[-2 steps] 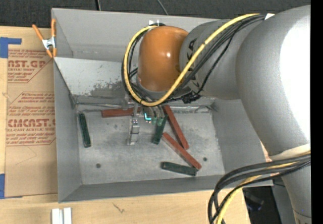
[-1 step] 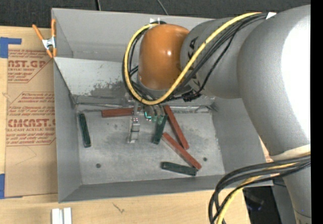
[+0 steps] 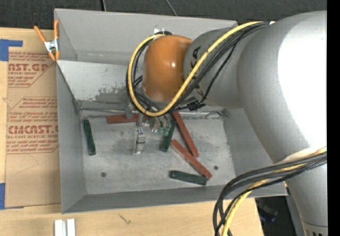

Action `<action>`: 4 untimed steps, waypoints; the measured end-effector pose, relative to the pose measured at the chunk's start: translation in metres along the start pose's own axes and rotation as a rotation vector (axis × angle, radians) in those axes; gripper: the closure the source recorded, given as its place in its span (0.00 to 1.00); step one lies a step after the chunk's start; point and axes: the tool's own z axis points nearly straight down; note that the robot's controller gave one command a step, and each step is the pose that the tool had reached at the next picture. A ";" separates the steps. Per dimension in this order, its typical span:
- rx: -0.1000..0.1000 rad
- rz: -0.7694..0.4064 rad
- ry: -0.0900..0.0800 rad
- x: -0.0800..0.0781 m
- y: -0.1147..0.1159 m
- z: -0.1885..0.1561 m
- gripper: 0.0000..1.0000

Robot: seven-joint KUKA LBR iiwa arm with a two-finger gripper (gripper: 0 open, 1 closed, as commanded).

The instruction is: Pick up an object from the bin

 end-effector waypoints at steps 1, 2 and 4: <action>0.000 0.108 0.006 0.011 -0.061 0.008 0.00; 0.006 0.139 0.005 0.005 -0.063 0.008 0.00; 0.000 -0.180 0.005 0.017 -0.101 0.005 0.00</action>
Offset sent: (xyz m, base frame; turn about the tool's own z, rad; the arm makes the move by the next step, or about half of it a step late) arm 0.0032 0.0023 -0.0067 0.0639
